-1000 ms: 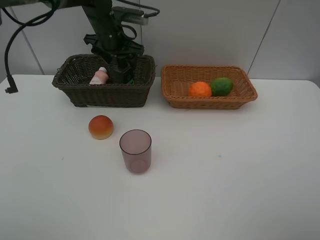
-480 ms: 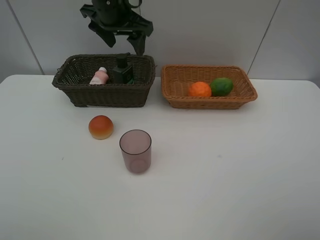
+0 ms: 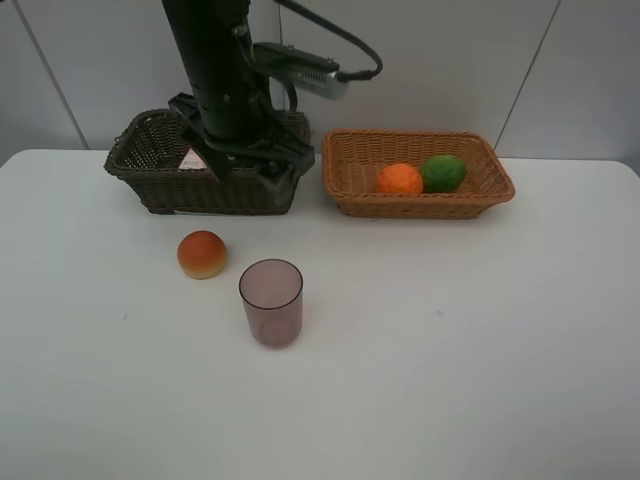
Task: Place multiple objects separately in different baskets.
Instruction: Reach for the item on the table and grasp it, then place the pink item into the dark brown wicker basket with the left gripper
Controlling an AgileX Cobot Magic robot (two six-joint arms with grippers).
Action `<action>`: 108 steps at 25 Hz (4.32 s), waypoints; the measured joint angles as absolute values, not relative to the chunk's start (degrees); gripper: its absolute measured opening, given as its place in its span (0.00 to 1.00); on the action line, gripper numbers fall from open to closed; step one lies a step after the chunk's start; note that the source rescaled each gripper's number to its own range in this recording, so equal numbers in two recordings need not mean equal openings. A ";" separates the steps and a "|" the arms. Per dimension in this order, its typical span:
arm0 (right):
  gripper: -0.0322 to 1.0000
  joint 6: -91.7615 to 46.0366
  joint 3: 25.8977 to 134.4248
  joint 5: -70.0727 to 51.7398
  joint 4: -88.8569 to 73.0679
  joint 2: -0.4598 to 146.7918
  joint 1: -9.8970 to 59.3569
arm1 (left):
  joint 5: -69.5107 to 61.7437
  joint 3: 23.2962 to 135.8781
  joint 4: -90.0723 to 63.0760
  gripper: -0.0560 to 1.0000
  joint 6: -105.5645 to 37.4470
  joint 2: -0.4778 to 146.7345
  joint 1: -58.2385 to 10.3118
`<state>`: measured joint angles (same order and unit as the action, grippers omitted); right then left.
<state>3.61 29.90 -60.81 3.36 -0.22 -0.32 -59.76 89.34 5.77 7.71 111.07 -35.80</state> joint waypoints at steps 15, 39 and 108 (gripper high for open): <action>0.97 3.61 29.90 -60.81 3.36 -0.22 -0.32 | -48.43 76.27 4.13 0.98 9.94 110.25 -36.44; 0.97 3.61 29.90 -60.81 3.36 -0.22 -0.32 | -47.36 74.82 4.39 0.98 9.99 104.74 -37.69; 0.97 3.61 29.90 -60.81 3.36 -0.22 -0.32 | -31.01 62.37 4.39 0.05 9.71 110.40 -40.21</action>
<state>3.61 29.90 -60.81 3.36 -0.22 -0.32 -31.01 62.37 4.39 9.71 110.40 -40.21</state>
